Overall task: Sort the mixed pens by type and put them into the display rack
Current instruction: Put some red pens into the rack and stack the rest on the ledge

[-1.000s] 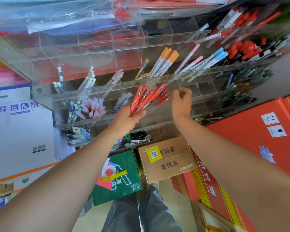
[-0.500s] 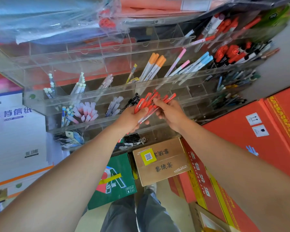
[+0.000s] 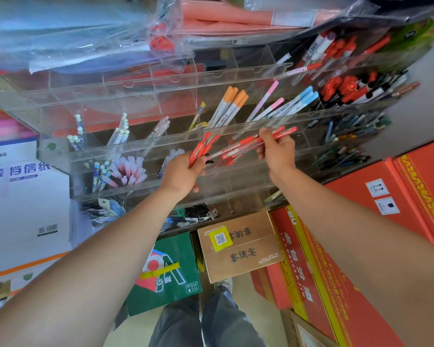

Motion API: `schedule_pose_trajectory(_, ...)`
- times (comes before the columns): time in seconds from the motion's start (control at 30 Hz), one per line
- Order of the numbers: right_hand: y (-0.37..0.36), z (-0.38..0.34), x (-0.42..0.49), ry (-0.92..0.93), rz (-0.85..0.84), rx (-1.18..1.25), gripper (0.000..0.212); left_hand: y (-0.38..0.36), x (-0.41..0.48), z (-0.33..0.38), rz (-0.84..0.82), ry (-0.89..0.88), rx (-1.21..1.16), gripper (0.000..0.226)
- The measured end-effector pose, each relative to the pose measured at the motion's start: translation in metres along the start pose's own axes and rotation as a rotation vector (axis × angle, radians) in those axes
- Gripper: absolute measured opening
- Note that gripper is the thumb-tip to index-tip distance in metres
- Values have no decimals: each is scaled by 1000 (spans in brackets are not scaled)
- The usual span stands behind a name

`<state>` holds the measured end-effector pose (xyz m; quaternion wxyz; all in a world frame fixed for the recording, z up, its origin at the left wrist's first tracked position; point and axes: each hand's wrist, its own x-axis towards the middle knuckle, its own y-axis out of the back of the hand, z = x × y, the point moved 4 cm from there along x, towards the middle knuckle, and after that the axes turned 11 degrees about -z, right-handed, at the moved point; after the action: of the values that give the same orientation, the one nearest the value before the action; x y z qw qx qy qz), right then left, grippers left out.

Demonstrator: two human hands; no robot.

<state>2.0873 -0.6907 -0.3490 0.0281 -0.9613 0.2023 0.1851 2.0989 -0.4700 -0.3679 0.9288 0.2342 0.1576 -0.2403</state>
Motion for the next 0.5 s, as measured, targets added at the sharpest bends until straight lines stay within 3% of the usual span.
schedule_pose_trajectory(0.1, 2, -3, 6, 73, 79, -46, 18, 1, 0, -5, 32, 24, 97, 24)
schedule_pose_trajectory(0.3, -23, 17, 9, 125, 100, -278, 18, -2, 1, -7, -2, 42, -15, 23)
schedule_pose_trajectory(0.5, -28, 11, 7, 210, 179, -263, 15, -1, -1, -11, 0, 27, -77, 18)
